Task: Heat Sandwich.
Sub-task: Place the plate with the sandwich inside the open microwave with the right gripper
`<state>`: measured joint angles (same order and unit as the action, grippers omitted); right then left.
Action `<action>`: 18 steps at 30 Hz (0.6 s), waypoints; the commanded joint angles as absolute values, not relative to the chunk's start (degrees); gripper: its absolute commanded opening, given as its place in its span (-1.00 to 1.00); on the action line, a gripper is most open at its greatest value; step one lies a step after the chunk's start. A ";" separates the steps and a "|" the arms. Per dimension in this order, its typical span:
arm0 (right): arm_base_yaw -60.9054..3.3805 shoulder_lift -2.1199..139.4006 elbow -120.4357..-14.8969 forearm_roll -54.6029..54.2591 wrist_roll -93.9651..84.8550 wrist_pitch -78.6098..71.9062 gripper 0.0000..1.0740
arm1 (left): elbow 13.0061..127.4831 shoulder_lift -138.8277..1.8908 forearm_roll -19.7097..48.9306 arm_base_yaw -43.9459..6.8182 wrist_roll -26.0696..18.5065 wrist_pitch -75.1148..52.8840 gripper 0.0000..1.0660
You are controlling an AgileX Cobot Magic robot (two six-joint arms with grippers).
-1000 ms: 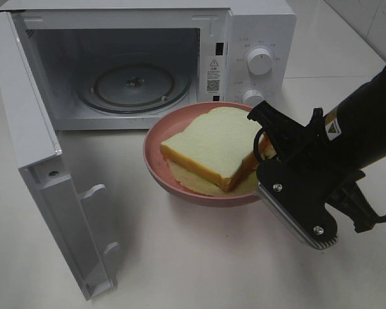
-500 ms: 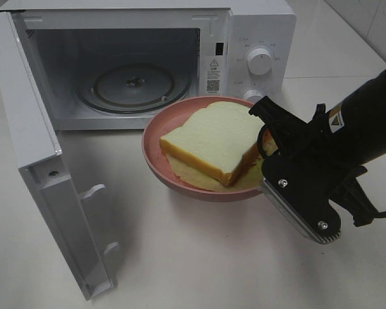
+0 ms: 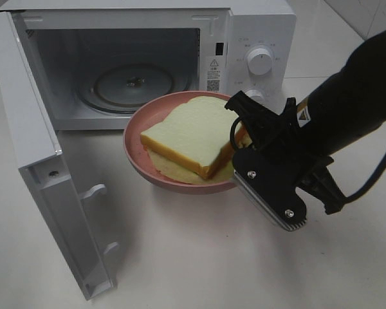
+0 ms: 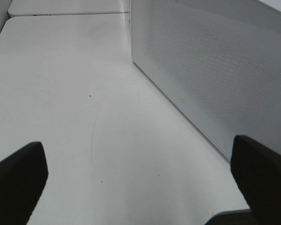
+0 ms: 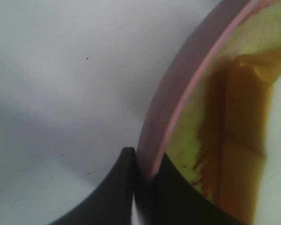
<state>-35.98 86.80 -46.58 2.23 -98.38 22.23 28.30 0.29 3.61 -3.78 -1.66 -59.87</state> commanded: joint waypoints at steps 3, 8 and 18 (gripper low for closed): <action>-36.21 89.73 -50.19 2.41 -97.35 21.14 -1.00 | 28.13 1.55 3.50 -4.07 -1.60 -59.42 0.88; -36.21 92.36 -52.94 2.41 -97.29 21.14 -1.00 | 28.13 1.55 3.50 -4.07 -1.60 -59.42 0.88; -36.21 97.75 -58.84 2.41 -96.94 21.43 -1.00 | 28.13 1.55 3.50 -4.07 -1.60 -59.42 0.88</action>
